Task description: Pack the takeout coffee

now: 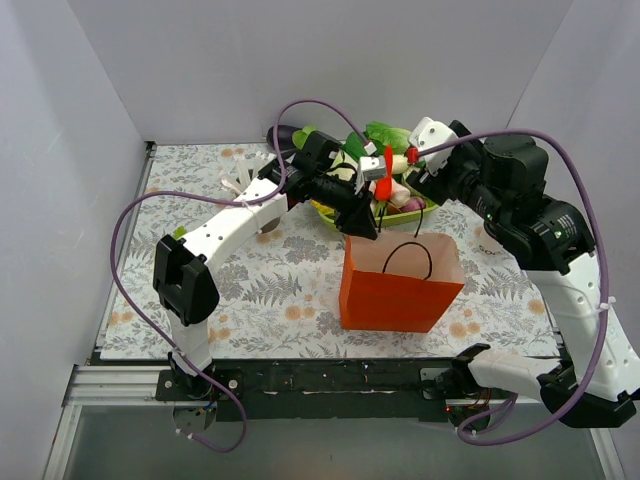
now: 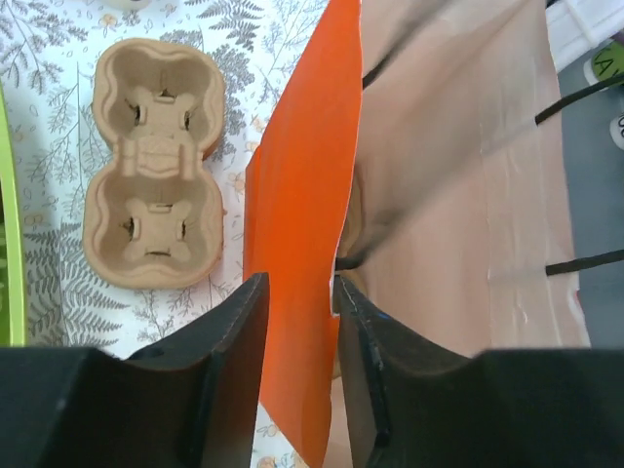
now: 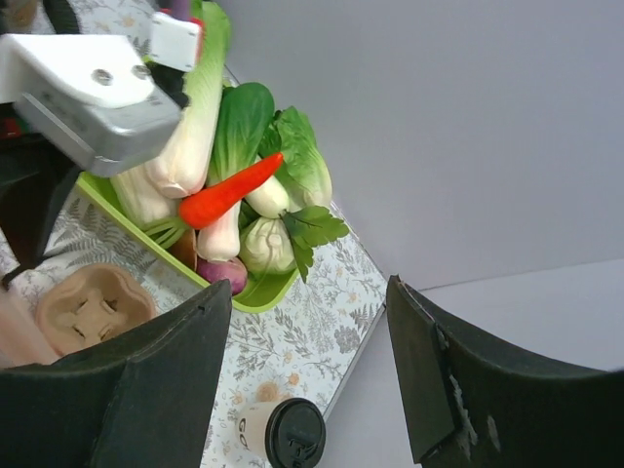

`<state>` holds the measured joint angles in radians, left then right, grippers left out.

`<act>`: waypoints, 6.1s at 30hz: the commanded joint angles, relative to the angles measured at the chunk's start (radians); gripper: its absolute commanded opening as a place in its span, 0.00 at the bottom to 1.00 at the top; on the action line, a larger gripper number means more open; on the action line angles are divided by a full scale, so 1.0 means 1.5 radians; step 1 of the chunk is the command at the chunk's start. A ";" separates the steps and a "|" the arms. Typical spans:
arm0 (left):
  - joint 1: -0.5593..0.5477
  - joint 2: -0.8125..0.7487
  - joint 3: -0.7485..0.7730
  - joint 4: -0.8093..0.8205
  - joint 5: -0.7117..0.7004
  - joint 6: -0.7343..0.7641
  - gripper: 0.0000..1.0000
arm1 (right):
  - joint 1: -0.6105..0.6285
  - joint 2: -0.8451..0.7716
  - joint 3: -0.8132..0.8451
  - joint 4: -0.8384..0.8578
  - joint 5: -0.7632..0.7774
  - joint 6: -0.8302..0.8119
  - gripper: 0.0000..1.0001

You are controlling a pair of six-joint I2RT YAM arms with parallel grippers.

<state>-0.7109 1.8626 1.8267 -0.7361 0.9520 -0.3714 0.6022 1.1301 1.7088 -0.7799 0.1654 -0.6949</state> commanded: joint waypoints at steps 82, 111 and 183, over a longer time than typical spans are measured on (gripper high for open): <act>0.043 -0.751 -0.626 0.230 -0.472 0.252 0.00 | -0.205 0.116 -0.172 0.066 -0.221 0.180 0.70; 0.119 -0.480 -0.398 0.046 -0.352 -0.070 0.59 | -0.424 0.241 0.019 -0.159 -0.358 0.148 0.72; 0.143 -0.509 -0.477 0.116 -0.278 -0.083 0.68 | -0.595 0.602 0.157 -0.349 -0.162 -0.051 0.91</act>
<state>-0.5030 1.1198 1.1202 -0.5678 0.5171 -0.5056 -0.2821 2.0205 1.9240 -1.2842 -0.0662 -0.7452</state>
